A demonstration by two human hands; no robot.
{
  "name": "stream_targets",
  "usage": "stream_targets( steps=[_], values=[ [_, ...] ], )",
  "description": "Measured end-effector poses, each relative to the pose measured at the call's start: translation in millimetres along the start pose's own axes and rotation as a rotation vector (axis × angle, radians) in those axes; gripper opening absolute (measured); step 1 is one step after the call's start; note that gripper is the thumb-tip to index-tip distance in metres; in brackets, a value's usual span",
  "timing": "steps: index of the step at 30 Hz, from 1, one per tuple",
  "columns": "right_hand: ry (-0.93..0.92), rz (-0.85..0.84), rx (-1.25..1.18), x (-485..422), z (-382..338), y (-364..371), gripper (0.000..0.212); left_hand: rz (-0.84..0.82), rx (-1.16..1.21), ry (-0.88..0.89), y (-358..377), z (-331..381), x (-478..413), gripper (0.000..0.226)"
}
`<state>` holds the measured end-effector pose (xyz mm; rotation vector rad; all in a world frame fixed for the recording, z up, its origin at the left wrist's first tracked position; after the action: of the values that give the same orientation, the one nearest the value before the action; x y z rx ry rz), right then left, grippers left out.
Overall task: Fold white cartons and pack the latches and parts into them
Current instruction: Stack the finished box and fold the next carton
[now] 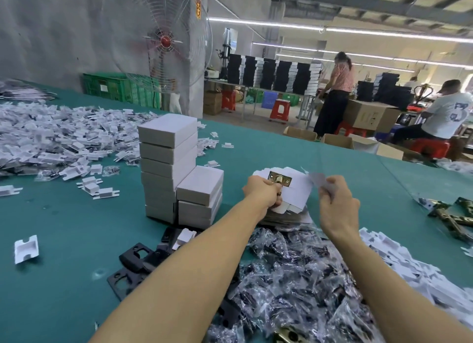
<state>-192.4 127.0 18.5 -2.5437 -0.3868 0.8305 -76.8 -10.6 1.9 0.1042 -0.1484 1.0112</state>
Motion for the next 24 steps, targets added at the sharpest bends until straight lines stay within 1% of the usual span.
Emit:
stream_targets(
  steps=[2,3,4,6,7,8,10,11,12,14,15,16,18,19,21,23,24],
  values=[
    [-0.06,-0.159,0.082,3,0,12,0.031,-0.018,-0.01,0.002,4,-4,0,0.026],
    [-0.077,-0.195,0.103,5,1,17,0.033,-0.036,-0.035,0.011,4,-5,3,0.032],
    [-0.08,-0.201,0.1,8,1,19,0.033,-0.051,-0.07,0.032,3,-5,4,0.039],
    [-0.078,-0.161,0.084,13,3,18,0.031,-0.046,-0.176,0.109,-3,-5,7,0.048],
    [-0.08,-0.124,0.086,14,2,14,0.031,-0.036,-0.216,0.148,-8,-4,10,0.044],
    [-0.085,-0.084,0.08,16,0,10,0.03,-0.032,-0.228,0.181,-13,-4,15,0.034],
    [-0.12,-0.057,0.023,24,-13,3,0.029,-0.078,-0.131,0.153,-19,-5,28,0.005],
    [-0.148,-0.081,-0.04,30,-22,2,0.028,-0.115,-0.026,0.097,-21,-7,35,0.013],
    [-0.181,-0.133,-0.122,38,-34,1,0.029,-0.171,0.105,0.001,-23,-11,42,0.025],
    [-0.245,-0.304,-0.31,61,-61,0,0.044,-0.313,0.323,-0.185,-27,-16,57,0.056],
    [-0.284,-0.394,-0.38,73,-73,1,0.052,-0.399,0.372,-0.213,-31,-16,63,0.07],
    [-0.319,-0.481,-0.417,86,-82,2,0.054,-0.492,0.415,-0.224,-35,-15,70,0.08],
    [-0.322,-0.657,-0.424,110,-92,5,0.044,-0.663,0.508,-0.245,-38,-12,86,0.094],
    [-0.297,-0.734,-0.411,118,-95,5,0.038,-0.692,0.542,-0.257,-40,-13,90,0.098],
    [-0.292,-0.818,-0.321,128,-99,0,0.033,-0.644,0.552,-0.224,-47,-12,93,0.099],
    [-0.3,-0.857,-0.202,129,-104,-11,0.041,-0.61,0.49,-0.141,-52,-11,99,0.093],
    [-0.276,-0.884,-0.188,129,-103,-18,0.045,-0.605,0.432,-0.117,-53,-10,104,0.093]
  ],
)
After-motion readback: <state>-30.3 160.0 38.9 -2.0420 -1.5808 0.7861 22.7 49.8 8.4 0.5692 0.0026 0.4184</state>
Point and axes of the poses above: each hand's wrist, its own x-axis away from the middle knuckle, its own y-axis out of the palm, z = x × y, the point moved 6 cm from there along -x, towards the middle knuckle, and after that the axes turned 1 degree about z, right-handed, at the moved point
